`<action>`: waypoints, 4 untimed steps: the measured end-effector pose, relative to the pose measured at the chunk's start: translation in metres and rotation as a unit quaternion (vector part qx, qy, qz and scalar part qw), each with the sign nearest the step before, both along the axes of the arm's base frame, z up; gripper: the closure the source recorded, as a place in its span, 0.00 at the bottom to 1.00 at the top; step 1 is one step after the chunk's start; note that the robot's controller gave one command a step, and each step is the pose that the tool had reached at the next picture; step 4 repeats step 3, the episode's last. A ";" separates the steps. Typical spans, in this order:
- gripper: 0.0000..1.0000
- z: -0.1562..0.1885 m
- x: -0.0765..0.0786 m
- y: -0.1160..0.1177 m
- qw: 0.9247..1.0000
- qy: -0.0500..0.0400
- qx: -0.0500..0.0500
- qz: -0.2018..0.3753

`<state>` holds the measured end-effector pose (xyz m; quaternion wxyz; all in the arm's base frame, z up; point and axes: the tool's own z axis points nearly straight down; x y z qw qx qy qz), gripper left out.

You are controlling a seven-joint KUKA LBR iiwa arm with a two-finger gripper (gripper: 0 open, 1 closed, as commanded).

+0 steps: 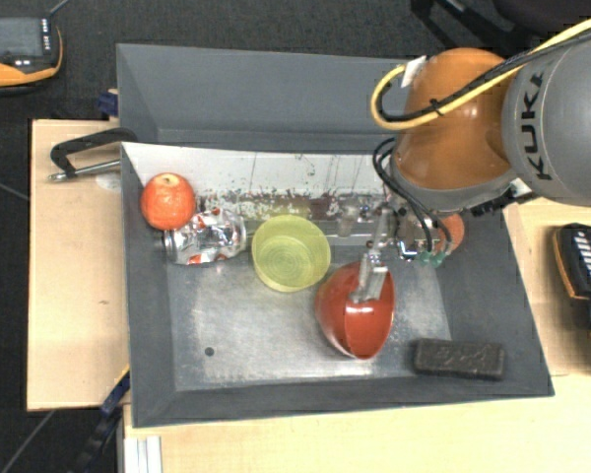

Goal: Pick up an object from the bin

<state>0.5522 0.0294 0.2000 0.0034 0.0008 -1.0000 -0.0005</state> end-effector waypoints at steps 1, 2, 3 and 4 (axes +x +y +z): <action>0.00 -0.128 0.020 -0.017 0.982 0.000 0.003 0.191; 1.00 -0.123 0.023 -0.015 0.981 -0.005 0.004 0.191; 1.00 0.014 0.044 -0.021 0.983 -0.012 0.003 0.183; 1.00 0.014 0.044 -0.021 0.983 -0.012 0.003 0.183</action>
Offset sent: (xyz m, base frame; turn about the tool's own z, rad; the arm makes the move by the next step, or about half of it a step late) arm 0.0197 -0.0191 -0.1272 -0.3835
